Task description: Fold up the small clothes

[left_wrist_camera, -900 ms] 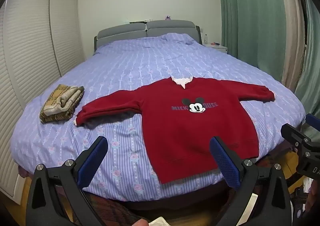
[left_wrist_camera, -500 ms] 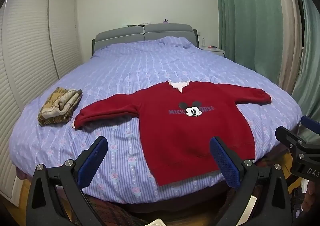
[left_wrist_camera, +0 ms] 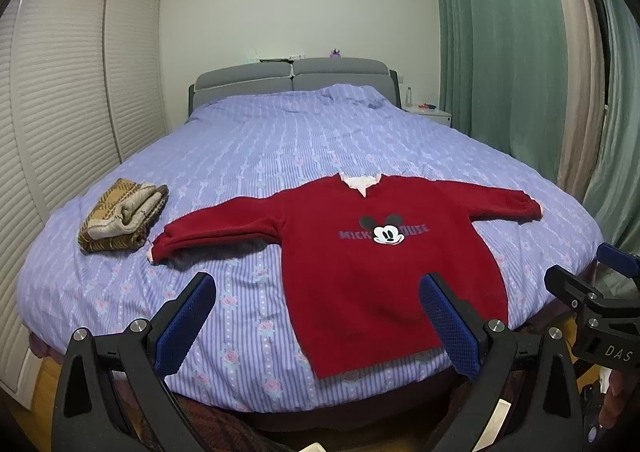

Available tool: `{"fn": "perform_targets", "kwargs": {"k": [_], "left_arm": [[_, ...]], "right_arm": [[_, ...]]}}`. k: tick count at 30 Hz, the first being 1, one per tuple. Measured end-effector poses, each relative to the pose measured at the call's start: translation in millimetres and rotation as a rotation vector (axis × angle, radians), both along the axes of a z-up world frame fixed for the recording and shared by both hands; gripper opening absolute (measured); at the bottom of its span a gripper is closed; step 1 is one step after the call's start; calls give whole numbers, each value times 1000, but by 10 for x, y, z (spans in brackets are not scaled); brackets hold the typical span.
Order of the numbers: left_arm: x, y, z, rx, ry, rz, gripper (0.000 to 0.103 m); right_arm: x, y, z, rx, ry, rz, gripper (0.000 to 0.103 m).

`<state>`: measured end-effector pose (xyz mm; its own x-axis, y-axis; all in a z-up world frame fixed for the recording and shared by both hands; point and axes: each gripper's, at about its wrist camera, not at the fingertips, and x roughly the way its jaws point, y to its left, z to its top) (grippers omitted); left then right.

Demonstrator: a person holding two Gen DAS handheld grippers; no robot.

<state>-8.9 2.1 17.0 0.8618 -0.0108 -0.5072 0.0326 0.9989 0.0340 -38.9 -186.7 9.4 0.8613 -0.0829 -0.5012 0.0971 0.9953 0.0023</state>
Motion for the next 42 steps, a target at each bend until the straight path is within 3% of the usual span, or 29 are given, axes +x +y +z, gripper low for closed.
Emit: {"fn": "perform_targets", "kwargs": {"k": [42], "left_arm": [[-62, 1, 20, 4, -30, -3, 103]], "right_arm": [[-12, -11, 31, -8, -9, 1, 102]]}}
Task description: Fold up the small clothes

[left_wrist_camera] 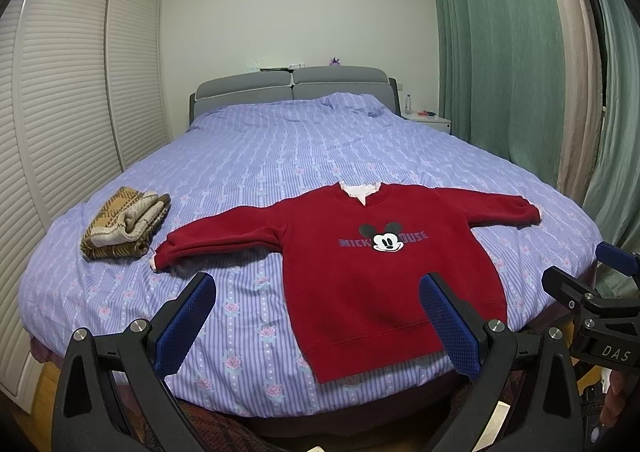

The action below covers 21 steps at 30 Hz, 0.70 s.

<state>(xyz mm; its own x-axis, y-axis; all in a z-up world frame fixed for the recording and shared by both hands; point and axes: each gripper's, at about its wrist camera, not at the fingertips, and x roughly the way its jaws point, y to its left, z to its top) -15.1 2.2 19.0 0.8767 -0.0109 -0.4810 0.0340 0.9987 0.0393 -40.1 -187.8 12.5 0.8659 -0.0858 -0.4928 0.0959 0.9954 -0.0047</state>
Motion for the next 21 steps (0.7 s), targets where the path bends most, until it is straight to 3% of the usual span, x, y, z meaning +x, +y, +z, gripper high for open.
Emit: {"fn": "perform_targets", "kwargs": {"k": [21], "left_arm": [[0, -4, 6, 1, -3, 0, 103]], "right_arm": [[14, -17, 5, 1, 6, 2, 102]]}}
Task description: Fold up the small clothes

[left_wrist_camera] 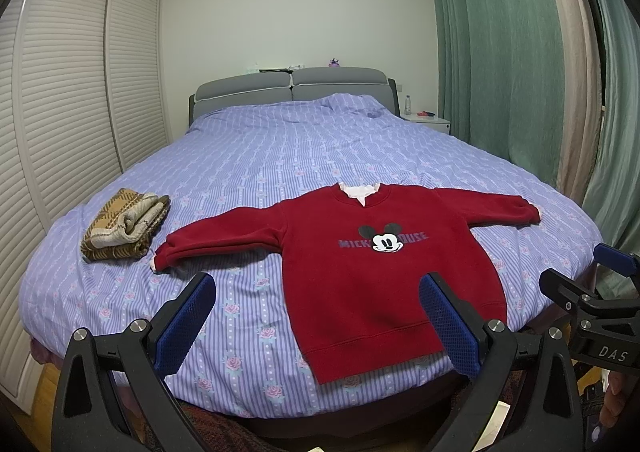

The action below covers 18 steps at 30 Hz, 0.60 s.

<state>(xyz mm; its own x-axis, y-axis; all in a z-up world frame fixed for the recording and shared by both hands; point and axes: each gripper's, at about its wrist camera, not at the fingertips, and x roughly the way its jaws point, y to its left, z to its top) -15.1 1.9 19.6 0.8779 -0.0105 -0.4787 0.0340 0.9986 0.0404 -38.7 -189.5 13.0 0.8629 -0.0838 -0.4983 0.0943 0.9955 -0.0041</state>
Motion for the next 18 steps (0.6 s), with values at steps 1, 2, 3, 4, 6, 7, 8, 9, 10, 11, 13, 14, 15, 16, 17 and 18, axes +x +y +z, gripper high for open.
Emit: {"fn": "perform_targets", "kwargs": {"k": [1, 2, 3, 4, 6, 7, 8, 9, 10, 11, 13, 14, 15, 16, 17, 18], "left_arm": [[-2, 1, -2, -1, 0, 0, 103], [10, 4, -5, -2, 3, -1, 103], [15, 8, -10, -4, 6, -1, 103], [27, 14, -20, -6, 10, 1, 103], [60, 46, -49, -17, 20, 11, 103], [75, 67, -61, -24, 22, 16, 103], [105, 106, -71, -34, 26, 28, 103], [116, 133, -87, -38, 28, 37, 103], [143, 174, -101, -43, 29, 50, 103], [155, 207, -120, -45, 30, 62, 103], [201, 303, -135, -50, 28, 94, 103], [225, 356, -141, -53, 25, 112, 103], [254, 421, -144, -55, 22, 136, 103], [281, 478, -145, -58, 19, 154, 103], [316, 545, -145, -62, 16, 175, 103], [355, 626, -149, -64, 12, 200, 103]], "right_arm": [[-3, 3, -10, 0, 0, 0, 102], [2, -1, -10, 0, 0, 0, 102], [3, 3, -22, 0, 0, 0, 102], [9, 7, -35, -1, 2, -1, 102], [31, 19, -69, 0, 10, -1, 102], [59, 17, -89, 2, 20, -3, 102], [72, 26, -108, 4, 26, -3, 102], [107, 27, -122, 9, 32, -3, 102], [145, 26, -134, 12, 38, -1, 102], [193, 38, -147, 14, 44, 2, 102], [284, 75, -168, 15, 54, 13, 102], [342, 106, -180, 16, 60, 22, 102], [430, 143, -190, 19, 67, 37, 102], [487, 171, -196, 20, 70, 46, 102], [560, 211, -200, 21, 74, 58, 102], [639, 252, -204, 21, 77, 72, 102]]}}
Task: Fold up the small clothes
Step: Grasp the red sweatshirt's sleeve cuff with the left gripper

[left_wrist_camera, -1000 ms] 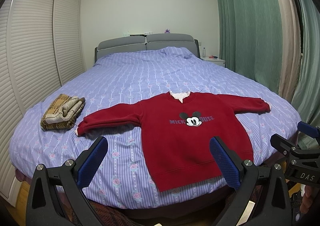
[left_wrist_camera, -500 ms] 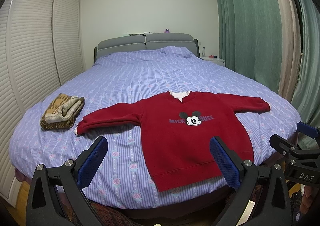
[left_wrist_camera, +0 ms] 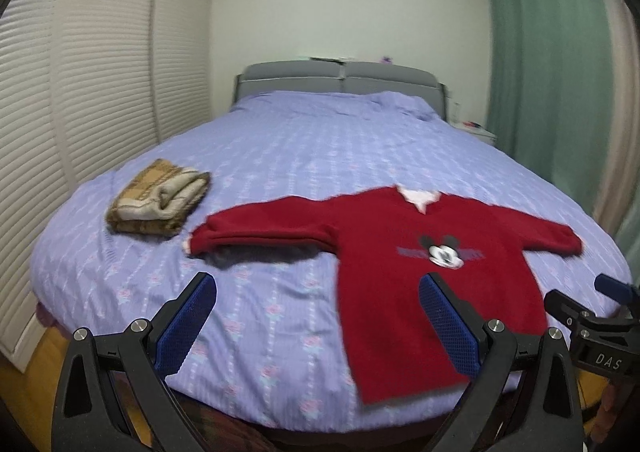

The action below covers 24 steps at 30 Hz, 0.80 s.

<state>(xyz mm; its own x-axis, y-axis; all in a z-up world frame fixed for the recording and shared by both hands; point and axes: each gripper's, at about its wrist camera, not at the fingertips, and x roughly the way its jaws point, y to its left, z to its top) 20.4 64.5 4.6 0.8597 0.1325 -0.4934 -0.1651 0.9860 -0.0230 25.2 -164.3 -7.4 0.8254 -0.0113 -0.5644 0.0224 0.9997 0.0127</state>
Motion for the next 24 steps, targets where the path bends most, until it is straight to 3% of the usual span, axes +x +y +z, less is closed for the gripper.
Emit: {"fn": "perform_targets", "kwargs": {"k": [9, 12, 19, 24], "left_arm": [[505, 649, -59, 30, 46, 160, 96], [683, 915, -89, -4, 68, 191, 93], [1190, 1538, -367, -226, 139, 219, 92], [1494, 1802, -705, -395, 192, 242, 82]], "right_arm": [[803, 617, 25, -8, -4, 165, 102], [1102, 888, 57, -21, -15, 213, 102], [1773, 1375, 14, -31, -7, 246, 102], [2216, 1695, -150, -28, 55, 260, 102]]}}
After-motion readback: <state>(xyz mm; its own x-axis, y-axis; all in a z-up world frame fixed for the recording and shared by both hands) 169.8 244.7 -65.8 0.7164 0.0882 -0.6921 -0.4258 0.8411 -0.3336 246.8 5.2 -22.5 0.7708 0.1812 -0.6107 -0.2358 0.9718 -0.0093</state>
